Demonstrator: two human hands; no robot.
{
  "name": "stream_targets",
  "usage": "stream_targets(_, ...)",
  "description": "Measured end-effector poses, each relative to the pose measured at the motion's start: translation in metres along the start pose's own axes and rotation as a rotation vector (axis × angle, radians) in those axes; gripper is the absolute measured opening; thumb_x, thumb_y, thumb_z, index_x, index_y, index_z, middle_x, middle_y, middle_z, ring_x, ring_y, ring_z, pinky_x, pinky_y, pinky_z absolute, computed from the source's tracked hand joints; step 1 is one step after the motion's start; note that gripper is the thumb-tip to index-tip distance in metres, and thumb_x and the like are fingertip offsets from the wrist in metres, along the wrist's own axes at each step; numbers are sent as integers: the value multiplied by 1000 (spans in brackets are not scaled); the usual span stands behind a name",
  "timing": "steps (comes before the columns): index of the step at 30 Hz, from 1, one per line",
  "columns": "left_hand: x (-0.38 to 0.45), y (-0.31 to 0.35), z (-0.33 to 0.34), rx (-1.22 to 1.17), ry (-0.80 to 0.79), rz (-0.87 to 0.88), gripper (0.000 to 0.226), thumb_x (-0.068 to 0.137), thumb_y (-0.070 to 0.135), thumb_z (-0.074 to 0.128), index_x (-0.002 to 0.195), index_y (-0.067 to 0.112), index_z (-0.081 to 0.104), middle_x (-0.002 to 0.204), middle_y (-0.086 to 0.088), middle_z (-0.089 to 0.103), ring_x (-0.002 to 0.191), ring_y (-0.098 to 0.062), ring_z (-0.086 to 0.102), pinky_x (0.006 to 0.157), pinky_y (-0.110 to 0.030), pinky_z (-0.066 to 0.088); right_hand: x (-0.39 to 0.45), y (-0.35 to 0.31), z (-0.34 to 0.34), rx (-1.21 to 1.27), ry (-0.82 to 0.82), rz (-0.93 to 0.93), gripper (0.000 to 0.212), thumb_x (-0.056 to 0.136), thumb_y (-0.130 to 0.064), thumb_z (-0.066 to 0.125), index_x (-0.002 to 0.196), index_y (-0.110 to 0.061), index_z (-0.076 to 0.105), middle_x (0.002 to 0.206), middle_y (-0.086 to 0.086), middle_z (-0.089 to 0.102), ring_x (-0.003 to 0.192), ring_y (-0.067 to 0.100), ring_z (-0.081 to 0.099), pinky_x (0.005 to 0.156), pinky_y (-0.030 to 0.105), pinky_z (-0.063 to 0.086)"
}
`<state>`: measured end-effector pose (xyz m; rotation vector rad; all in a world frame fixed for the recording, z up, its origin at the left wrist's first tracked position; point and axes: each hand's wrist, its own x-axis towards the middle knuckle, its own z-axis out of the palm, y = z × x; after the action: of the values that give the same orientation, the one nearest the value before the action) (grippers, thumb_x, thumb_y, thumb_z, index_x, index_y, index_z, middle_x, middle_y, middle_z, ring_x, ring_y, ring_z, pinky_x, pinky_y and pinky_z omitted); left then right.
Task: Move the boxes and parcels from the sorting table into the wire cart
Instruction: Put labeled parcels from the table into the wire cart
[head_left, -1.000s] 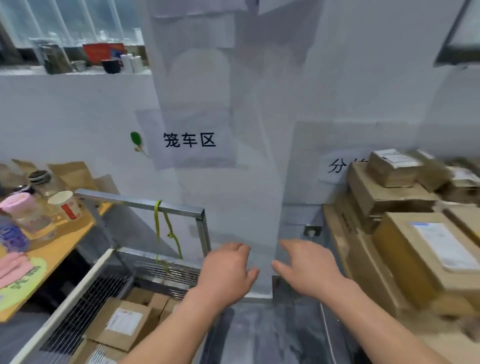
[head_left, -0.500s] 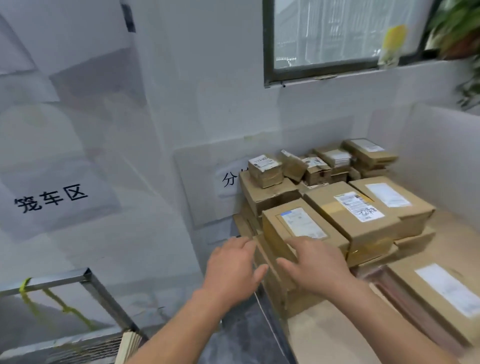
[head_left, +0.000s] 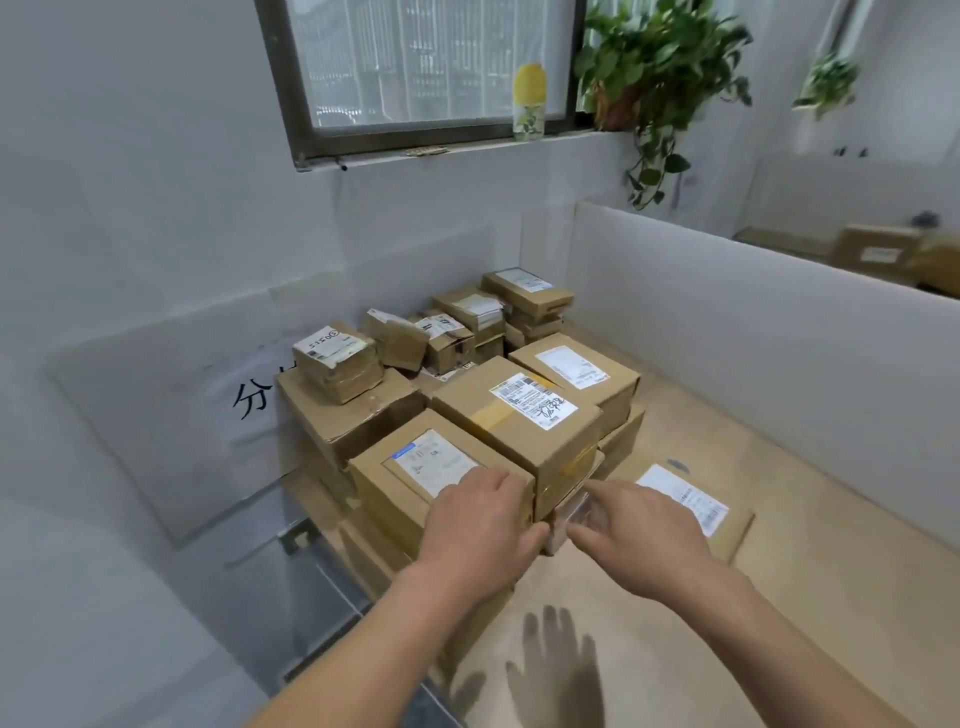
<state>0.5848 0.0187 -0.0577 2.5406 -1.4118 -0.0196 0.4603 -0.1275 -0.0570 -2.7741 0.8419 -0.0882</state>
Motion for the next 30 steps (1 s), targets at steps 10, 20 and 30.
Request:
stream_targets(10, 42, 50, 55, -131, -68, 223, 43, 97, 53, 46, 129, 25, 54, 133, 9, 54, 125, -15, 48, 92, -35, 46, -28, 71, 24, -32, -40, 284, 34, 85, -60, 48, 104, -33, 59, 101, -10, 60, 101, 16, 60, 70, 32, 45)
stream_targets(20, 87, 88, 101, -98, -180, 213, 48, 98, 51, 47, 135, 20, 54, 138, 4, 54, 130, -19, 47, 99, -37, 45, 4, 152, 52, -19, -77, 353, 51, 89, -57, 52, 129, -26, 56, 125, -3, 50, 129, 19, 42, 90, 37, 42)
stream_targets(30, 133, 102, 146, -48, -301, 71, 47, 97, 48, 49, 136, 21, 52, 138, 3, 53, 125, -21, 49, 98, -37, 48, 98, 235, 84, -58, -174, 317, 57, 81, -57, 63, 125, -24, 48, 123, 3, 45, 124, 25, 40, 89, 41, 41)
